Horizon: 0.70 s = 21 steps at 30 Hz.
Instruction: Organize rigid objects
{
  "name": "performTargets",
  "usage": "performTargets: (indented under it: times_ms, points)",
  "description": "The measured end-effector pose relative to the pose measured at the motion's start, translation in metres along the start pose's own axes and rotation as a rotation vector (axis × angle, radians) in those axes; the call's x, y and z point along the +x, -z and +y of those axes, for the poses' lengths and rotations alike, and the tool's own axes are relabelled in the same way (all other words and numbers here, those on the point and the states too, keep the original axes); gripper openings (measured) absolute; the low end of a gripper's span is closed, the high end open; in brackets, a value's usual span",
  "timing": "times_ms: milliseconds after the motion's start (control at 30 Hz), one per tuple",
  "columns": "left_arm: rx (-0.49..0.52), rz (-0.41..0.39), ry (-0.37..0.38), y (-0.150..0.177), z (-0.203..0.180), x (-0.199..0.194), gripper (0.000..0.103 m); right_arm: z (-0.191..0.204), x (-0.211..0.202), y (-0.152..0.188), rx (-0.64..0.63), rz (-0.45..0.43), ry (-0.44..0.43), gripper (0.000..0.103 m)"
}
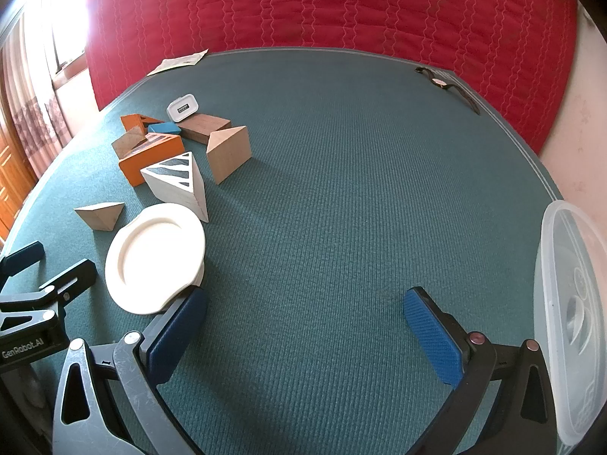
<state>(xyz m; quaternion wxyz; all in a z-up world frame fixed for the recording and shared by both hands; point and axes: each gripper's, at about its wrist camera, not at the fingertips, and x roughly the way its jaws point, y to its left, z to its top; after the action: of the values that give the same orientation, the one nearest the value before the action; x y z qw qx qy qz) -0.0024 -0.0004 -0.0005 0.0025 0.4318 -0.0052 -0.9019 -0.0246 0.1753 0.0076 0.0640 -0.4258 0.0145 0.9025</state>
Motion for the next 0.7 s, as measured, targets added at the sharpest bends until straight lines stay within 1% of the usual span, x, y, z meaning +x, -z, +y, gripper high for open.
performTargets:
  times_ms: [200,300,700]
  points:
    - [-0.003,0.003,-0.003,0.0006,0.0007,-0.0027,0.103,0.0026,0.0003,0.0012,-0.005,0.001,-0.003,0.103]
    - [-0.005,0.006,-0.006,-0.0007,0.0085,-0.0022,0.103,0.0004,-0.0005,0.0048,-0.013,0.001,-0.008,0.103]
    - [-0.005,0.006,-0.007,0.0000,0.0079,-0.0035,0.103,0.0017,-0.0018,0.0047,-0.033,0.002,-0.020,0.103]
